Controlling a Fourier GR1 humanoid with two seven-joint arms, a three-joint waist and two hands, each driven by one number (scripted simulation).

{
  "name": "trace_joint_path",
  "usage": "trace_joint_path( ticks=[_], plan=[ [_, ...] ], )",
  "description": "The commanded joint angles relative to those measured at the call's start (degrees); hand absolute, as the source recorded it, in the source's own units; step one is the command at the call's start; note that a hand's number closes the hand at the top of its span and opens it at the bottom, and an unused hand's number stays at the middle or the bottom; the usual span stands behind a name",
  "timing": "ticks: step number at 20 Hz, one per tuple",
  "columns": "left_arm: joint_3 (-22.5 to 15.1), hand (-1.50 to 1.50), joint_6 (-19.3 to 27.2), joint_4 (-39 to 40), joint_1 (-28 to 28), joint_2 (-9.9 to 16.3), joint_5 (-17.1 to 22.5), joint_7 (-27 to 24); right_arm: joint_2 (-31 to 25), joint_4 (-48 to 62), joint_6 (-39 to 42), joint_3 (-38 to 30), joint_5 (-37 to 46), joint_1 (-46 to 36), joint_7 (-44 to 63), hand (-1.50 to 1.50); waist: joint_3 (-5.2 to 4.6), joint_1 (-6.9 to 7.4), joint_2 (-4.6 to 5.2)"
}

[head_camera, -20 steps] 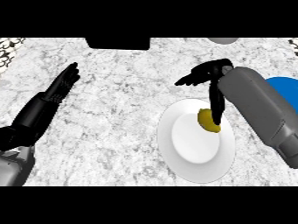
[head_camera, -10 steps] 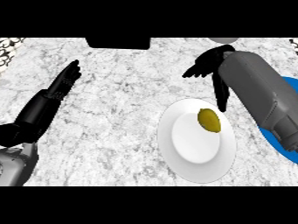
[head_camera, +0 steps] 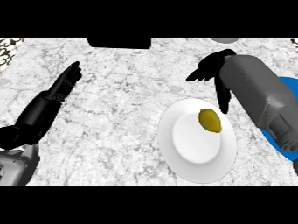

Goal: Pick the lemon from the plate and place it in the plate

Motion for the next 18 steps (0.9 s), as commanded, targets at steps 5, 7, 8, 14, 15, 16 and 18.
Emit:
trace_joint_path(
  ticks=[5,7,8,14,15,16,18],
  plan=[
    [1.10,0.00,-0.49,0.06,0.17,-1.16,-0.47,0.81,2.56,1.13,0.74,3.02,4.86,3.37,-6.99,-1.50,0.01,-0.64,-0.25],
    [0.00,0.00,-0.42,-1.90,2.36,-0.91,-2.27,-0.68,1.90,1.58,0.65,4.99,6.80,5.52,-8.74,-1.50,0.03,-0.21,-0.10],
    [-0.98,0.00,0.31,-5.66,2.64,-1.72,-1.96,3.29,3.38,1.43,0.73,4.79,6.99,4.26,-7.95,-1.50,0.04,-0.23,-0.31],
    [2.47,0.00,-2.31,-1.16,4.08,-1.18,-1.39,-1.76,4.74,2.08,1.55,5.05,8.96,5.30,-8.36,-1.50,-0.02,-1.07,-0.49],
    [4.33,0.00,-2.57,2.49,0.68,-0.53,-1.30,-2.16,4.14,2.00,1.17,6.37,10.10,6.57,-9.62,-1.50,-0.01,-1.24,-0.31],
    [3.29,0.00,-2.84,-0.29,-0.08,-0.79,-1.09,0.93,5.54,2.09,1.39,5.51,9.45,6.75,-8.88,-1.50,0.00,-1.34,-0.48],
    [1.69,0.00,-1.11,-1.12,1.79,-2.36,-3.20,0.25,3.68,0.98,0.60,7.85,11.42,9.64,-13.23,-1.50,0.02,-1.07,-0.38]
  ],
)
